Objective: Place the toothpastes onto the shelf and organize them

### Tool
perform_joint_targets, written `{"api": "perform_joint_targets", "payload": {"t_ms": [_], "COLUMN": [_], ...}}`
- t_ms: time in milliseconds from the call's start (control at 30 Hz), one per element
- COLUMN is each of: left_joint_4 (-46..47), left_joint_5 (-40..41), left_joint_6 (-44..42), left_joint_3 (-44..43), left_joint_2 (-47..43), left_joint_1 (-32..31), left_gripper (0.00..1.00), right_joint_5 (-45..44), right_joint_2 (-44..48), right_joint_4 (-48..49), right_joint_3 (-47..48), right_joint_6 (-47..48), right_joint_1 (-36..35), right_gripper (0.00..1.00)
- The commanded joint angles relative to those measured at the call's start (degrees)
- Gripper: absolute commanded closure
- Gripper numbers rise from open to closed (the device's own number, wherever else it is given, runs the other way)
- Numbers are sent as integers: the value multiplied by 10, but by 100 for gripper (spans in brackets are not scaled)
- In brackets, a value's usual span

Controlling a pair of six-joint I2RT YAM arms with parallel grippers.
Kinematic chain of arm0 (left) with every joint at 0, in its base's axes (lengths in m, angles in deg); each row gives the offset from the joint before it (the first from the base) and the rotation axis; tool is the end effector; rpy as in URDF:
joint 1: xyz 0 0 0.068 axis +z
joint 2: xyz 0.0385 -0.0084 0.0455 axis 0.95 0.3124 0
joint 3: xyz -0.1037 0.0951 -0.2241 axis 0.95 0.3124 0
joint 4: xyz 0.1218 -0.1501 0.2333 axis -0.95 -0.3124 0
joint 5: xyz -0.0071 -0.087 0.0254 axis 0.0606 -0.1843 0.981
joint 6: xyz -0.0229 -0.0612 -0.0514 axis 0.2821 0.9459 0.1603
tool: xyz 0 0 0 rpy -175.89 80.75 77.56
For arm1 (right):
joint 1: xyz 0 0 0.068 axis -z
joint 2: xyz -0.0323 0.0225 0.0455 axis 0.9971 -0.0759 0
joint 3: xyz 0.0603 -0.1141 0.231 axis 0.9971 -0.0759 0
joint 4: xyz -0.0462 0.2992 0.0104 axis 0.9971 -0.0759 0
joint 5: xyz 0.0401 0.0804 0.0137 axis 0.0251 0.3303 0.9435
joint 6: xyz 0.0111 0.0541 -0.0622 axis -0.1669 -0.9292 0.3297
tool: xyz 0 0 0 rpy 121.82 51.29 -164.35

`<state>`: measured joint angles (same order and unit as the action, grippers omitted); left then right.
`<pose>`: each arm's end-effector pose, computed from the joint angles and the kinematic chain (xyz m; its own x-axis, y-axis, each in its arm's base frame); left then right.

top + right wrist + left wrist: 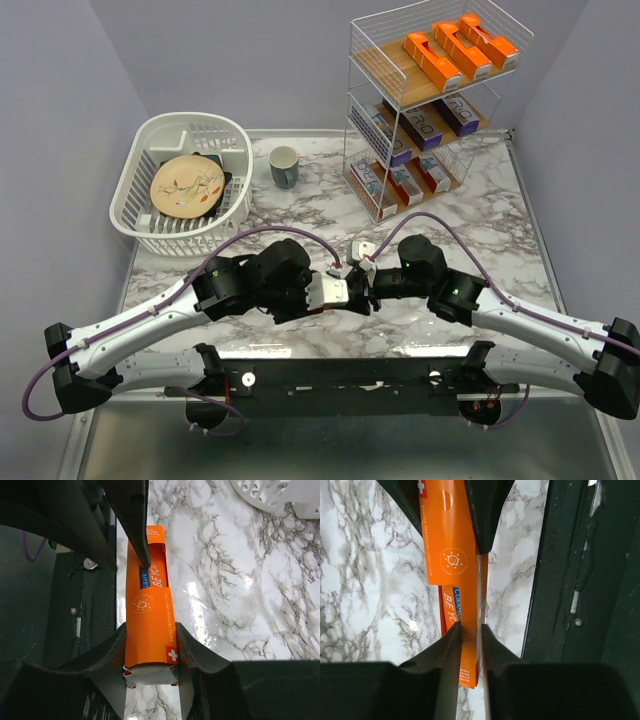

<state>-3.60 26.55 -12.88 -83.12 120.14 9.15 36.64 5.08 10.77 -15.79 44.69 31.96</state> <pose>0.1121 -0.2378 0.2950 -0.0499 0.7832 -0.6198 0.9856 0.1391 0.0965 0.1538 0.2728 0.2443 -0.0487 -0.2800 -0.9588 -0.9969 0.0730 0.0293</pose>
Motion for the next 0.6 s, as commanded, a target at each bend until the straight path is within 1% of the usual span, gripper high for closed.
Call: {"api": "perform_joint_targets", "payload": {"t_ms": [0,33,100,133,167,200,267,300,333,367,400,433,467,500,533,567], "left_joint_4": [24,30,39,55,63,76,127,149,196,221,247,307,337,368,429,462], "left_joint_5": [28,36,51,73,84,102,167,194,220,278,307,342,392,420,442,464], "left_joint_6": [4,5,10,13,13,17,32,41,51,56,60,63,57,51,47,32], "left_joint_3": [-14,-14,-11,-10,-9,-4,3,16,23,31,48,57,69,92,107,121], "left_joint_2": [-21,-25,-41,-48,-55,-73,-94,-118,-130,-145,-172,-185,-201,-229,-243,-255], "left_joint_1": [-3,-3,-3,-3,-3,-3,-3,-3,-2,-2,-2,-2,-2,-2,-1,-1], "left_gripper": [37,22,12,7,5,2,1,1,1,1,1,1,1,1,1,1], "right_joint_5": [-41,-47,-70,-77,-86,-103,-125,-155,-174,-193,-242,-265,-285,-329,-350,-369], "right_joint_2": [20,24,34,39,44,56,77,96,105,113,120,132,140,148,156,172], "right_joint_4": [7,5,-2,-5,-9,-9,-10,-9,-10,-32,-52,-64,-73,-81,-86,-89], "right_joint_3": [-3,-5,-6,-6,-5,-4,-9,-8,-4,6,15,23,30,42,48,56], "right_joint_6": [-13,-16,-23,-25,-31,-34,-49,-53,-55,-61,-66,-68,-68,-72,-74,-77], "right_joint_1": [-3,-4,-4,-4,-4,-4,-4,-4,-4,-3,-3,-4,-3,-4,-2,-3], "right_gripper": [71,71,72,73,73,73,74,75,76,76,76,76,76,76,76,76]}}
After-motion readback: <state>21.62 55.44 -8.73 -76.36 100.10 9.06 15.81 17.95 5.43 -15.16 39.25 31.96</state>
